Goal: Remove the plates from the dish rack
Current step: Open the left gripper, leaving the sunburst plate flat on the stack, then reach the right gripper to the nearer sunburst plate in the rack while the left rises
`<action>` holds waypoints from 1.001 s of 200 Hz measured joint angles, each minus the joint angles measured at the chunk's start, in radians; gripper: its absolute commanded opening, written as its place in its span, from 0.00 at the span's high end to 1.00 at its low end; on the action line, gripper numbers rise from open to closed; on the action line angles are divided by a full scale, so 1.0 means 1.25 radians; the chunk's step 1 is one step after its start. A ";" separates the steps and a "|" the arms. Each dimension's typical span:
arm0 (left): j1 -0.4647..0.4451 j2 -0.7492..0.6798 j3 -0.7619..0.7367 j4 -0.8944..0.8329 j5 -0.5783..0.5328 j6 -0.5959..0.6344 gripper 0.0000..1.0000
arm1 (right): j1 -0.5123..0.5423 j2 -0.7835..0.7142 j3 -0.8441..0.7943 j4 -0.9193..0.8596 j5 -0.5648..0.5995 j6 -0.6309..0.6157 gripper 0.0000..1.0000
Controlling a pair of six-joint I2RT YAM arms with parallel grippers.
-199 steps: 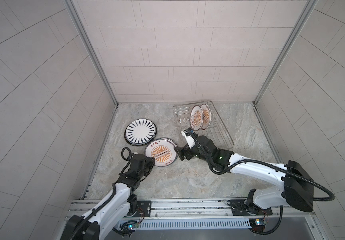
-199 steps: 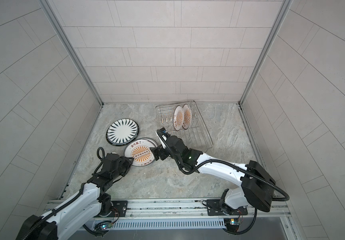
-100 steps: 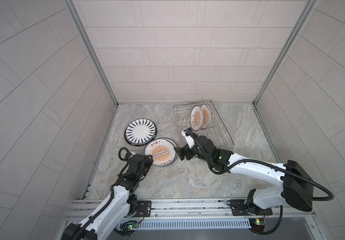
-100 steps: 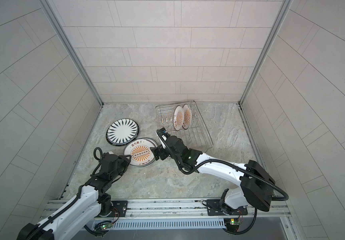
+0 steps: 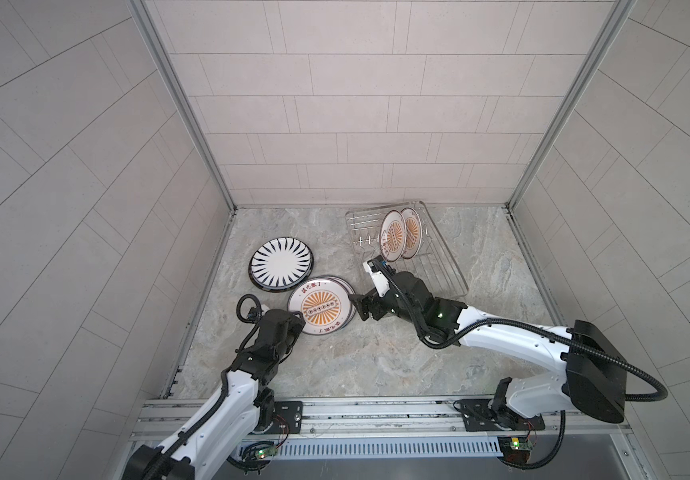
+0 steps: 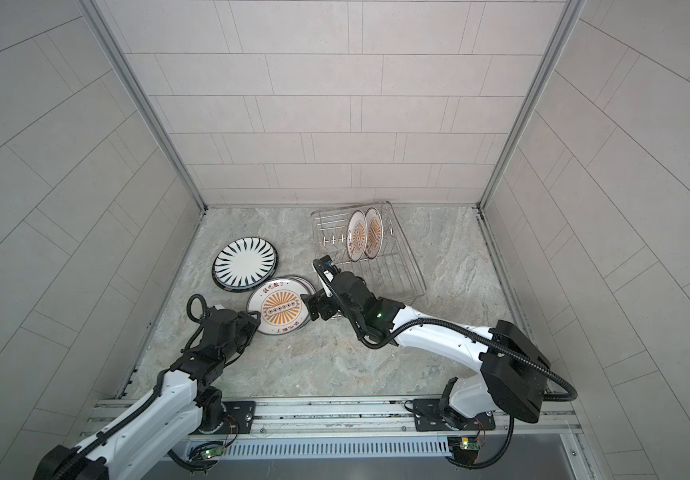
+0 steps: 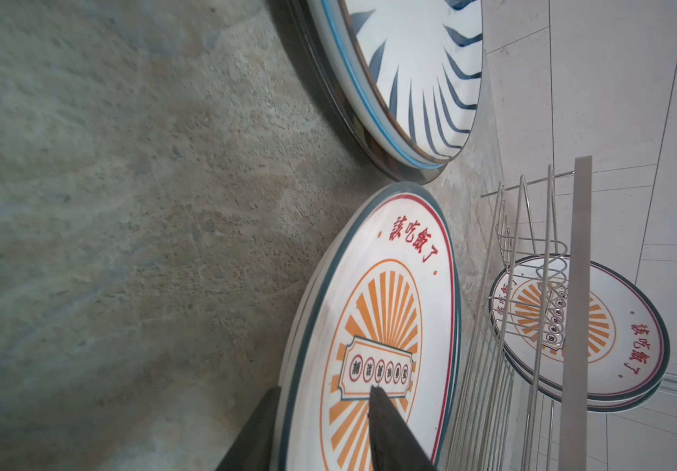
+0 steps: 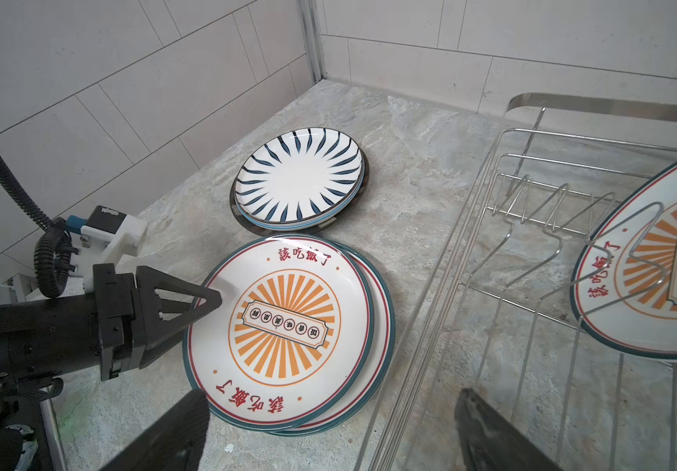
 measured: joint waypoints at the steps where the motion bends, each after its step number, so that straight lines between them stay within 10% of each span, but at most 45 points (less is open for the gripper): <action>1: 0.000 0.001 0.000 0.000 0.000 0.000 0.59 | 0.000 0.000 0.000 0.000 0.000 0.000 0.04; 175: 0.000 -0.003 0.000 0.016 -0.010 0.008 0.59 | 0.000 0.000 -0.006 0.005 0.006 0.003 0.04; 200: 0.000 -0.040 0.000 0.016 -0.014 0.029 0.20 | 0.000 -0.003 -0.024 0.007 0.014 0.004 0.03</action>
